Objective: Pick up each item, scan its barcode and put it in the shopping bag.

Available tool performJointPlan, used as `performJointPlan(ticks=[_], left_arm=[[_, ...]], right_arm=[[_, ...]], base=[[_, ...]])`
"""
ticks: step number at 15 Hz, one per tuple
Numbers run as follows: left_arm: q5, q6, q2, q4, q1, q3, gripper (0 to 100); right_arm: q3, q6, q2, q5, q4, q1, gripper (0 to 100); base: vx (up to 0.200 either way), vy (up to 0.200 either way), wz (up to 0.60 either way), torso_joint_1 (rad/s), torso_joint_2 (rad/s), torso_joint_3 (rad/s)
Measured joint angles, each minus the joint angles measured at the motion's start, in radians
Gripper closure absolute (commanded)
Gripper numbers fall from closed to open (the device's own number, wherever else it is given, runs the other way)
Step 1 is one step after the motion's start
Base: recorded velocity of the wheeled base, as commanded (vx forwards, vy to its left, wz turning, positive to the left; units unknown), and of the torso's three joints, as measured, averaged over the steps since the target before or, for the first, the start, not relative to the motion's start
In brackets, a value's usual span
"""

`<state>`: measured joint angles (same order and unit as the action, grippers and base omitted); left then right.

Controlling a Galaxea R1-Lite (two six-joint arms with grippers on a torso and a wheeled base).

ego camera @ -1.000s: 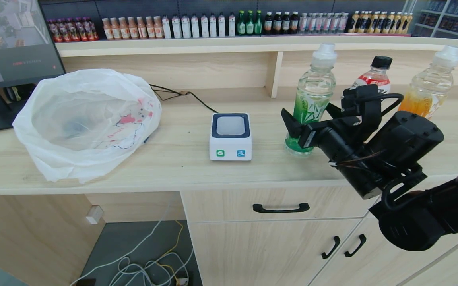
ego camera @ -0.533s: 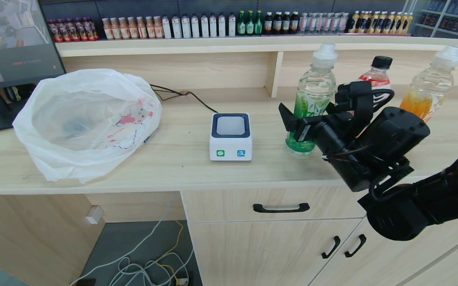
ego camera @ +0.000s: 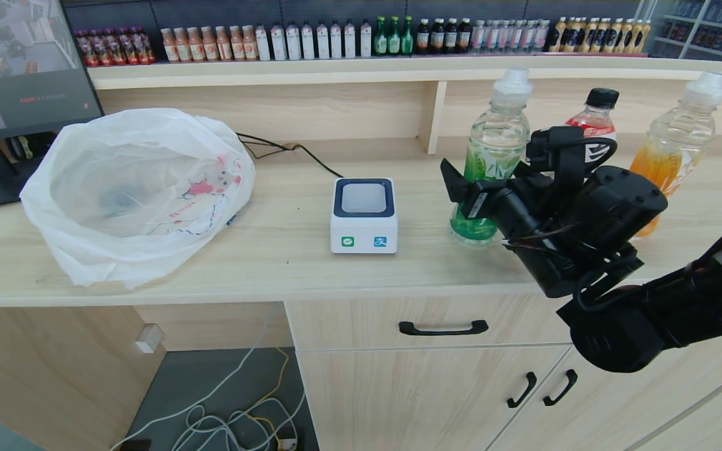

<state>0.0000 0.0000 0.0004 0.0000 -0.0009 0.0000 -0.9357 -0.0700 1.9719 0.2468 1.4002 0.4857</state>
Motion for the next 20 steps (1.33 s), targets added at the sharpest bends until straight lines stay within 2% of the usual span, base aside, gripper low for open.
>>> performJointPlan(ticks=[4, 5, 12, 20], left_arm=[[0.0, 0.0, 0.0, 0.0, 0.0, 0.0, 0], [0.0, 0.0, 0.0, 0.0, 0.0, 0.0, 0], [0.0, 0.0, 0.0, 0.0, 0.0, 0.0, 0], [0.0, 0.0, 0.0, 0.0, 0.0, 0.0, 0]], right_arm=[[-0.011, 0.0, 0.005, 0.012, 0.002, -0.002, 0], [-0.02, 0.0, 0.006, 0.013, 0.003, -0.002, 100], [-0.036, 0.002, 0.007, 0.011, 0.007, -0.007, 100], [0.003, 0.0, -0.026, 0.01, 0.006, -0.006, 100]], base=[[0.0, 0.0, 0.0, 0.0, 0.0, 0.0], [0.0, 0.0, 0.0, 0.0, 0.0, 0.0], [0.0, 0.0, 0.0, 0.0, 0.0, 0.0], [0.0, 0.0, 0.0, 0.0, 0.0, 0.0]])
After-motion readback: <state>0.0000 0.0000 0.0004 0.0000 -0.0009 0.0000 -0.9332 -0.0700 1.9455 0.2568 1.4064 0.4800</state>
